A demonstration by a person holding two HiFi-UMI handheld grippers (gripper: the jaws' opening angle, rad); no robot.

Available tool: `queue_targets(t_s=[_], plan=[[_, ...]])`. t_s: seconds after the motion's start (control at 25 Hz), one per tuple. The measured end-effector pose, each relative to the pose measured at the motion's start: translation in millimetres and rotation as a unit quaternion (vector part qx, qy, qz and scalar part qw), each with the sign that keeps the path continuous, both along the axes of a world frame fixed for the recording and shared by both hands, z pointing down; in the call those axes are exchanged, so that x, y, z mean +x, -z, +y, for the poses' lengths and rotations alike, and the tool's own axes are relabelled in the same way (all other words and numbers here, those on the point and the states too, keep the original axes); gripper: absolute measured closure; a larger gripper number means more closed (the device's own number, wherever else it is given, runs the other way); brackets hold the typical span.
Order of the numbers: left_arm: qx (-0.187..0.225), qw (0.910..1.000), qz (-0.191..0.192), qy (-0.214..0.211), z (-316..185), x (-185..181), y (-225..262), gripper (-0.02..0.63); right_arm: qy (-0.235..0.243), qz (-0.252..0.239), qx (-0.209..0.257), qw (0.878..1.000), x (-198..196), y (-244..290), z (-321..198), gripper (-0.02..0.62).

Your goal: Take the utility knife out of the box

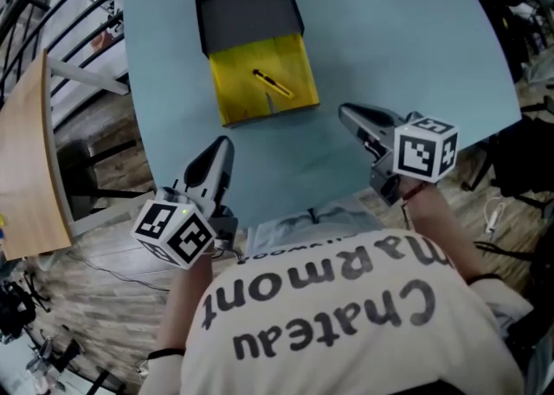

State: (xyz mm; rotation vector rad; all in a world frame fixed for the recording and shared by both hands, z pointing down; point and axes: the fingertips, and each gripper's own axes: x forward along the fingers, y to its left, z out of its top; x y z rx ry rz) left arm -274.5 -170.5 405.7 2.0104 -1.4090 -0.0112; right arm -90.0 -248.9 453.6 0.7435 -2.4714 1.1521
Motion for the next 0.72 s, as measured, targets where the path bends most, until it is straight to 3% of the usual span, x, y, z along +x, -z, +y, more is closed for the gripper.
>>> queue_targets(t_s=[0.2, 0.36, 0.52, 0.72], plan=[[0.005, 0.9981, -0.054, -0.030, -26.1, 9.4, 7.0, 0.603, 0.002, -0.021, -0.004, 1.000, -6.6, -1.6, -28.5, 0.551], [0.017, 0.9881, -0.136, -0.069, -49.7, 19.8, 10.2, 0.603, 0.014, -0.020, 0.011, 1.000, -9.9, -1.7, -49.4, 0.551], [0.014, 0.9623, -0.237, -0.133, -71.5, 32.1, 3.4, 0.603, 0.026, -0.014, 0.031, 0.999, -8.5, -3.5, -67.1, 0.551], [-0.014, 0.9122, -0.341, -0.227, -90.5, 45.7, -20.6, 0.603, 0.027, -0.027, 0.021, 0.999, -7.5, -7.1, -83.2, 0.551]])
